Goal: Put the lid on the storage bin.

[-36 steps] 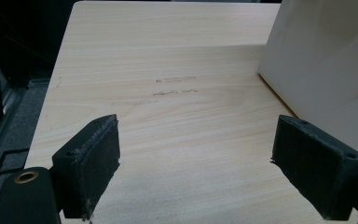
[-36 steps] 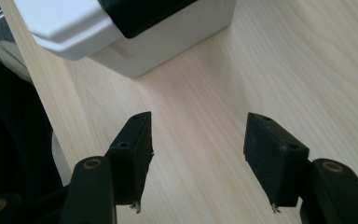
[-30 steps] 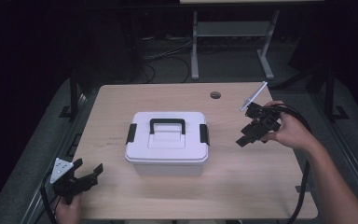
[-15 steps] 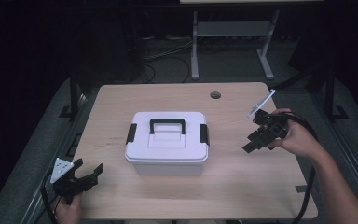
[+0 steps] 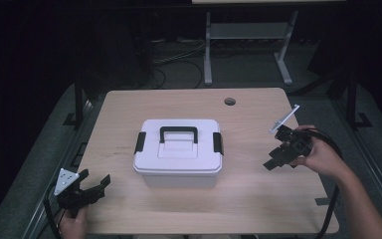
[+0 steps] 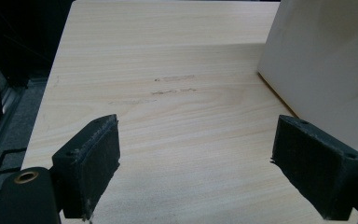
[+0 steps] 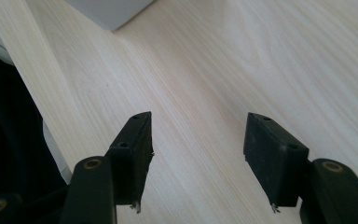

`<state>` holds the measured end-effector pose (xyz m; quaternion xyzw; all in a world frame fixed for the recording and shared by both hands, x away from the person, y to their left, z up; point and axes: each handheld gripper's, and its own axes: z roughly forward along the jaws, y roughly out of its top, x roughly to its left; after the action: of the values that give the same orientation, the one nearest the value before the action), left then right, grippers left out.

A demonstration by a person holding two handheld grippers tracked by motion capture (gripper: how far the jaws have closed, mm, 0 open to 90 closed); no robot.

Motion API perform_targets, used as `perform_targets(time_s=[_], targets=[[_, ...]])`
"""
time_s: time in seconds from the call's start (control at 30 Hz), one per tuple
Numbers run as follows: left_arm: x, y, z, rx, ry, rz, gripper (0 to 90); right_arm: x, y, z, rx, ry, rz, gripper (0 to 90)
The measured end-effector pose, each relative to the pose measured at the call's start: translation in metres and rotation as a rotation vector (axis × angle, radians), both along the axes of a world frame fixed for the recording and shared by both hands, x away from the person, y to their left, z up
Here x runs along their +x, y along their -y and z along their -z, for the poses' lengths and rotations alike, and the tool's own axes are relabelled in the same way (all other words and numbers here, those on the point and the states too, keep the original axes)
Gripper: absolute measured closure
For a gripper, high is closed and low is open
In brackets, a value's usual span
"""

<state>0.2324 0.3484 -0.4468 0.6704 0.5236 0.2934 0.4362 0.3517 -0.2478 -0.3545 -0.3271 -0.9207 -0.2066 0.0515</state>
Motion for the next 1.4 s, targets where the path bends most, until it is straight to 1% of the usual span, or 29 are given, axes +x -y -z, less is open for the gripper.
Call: perform_targets(time_s=[0.03, 0.17, 0.47, 0.7, 1.0, 1.4], targets=[[0.0, 0.0, 0.0, -0.004, 0.0, -0.001, 14.0, -0.001, 0.003, 0.004, 0.001, -0.005, 0.004, 41.6], [0.0, 0.0, 0.0, -0.003, 0.0, -0.002, 14.0, -0.003, 0.007, 0.011, 0.0, -0.015, 0.016, 41.6], [0.0, 0.0, 0.0, 0.0, -0.002, -0.002, 14.0, -0.009, 0.015, 0.02, 0.013, -0.029, 0.034, 41.6], [0.001, 0.0, 0.0, 0.002, -0.001, -0.004, 14.0, -0.013, 0.023, 0.032, 0.022, -0.043, 0.052, 41.6], [0.0, 0.0, 0.0, 0.005, 0.0, -0.006, 14.0, -0.02, 0.03, 0.041, 0.039, -0.059, 0.071, 41.6], [0.001, 0.001, 0.0, 0.006, 0.002, -0.005, 14.0, -0.027, 0.037, 0.051, 0.044, -0.076, 0.085, 41.6]])
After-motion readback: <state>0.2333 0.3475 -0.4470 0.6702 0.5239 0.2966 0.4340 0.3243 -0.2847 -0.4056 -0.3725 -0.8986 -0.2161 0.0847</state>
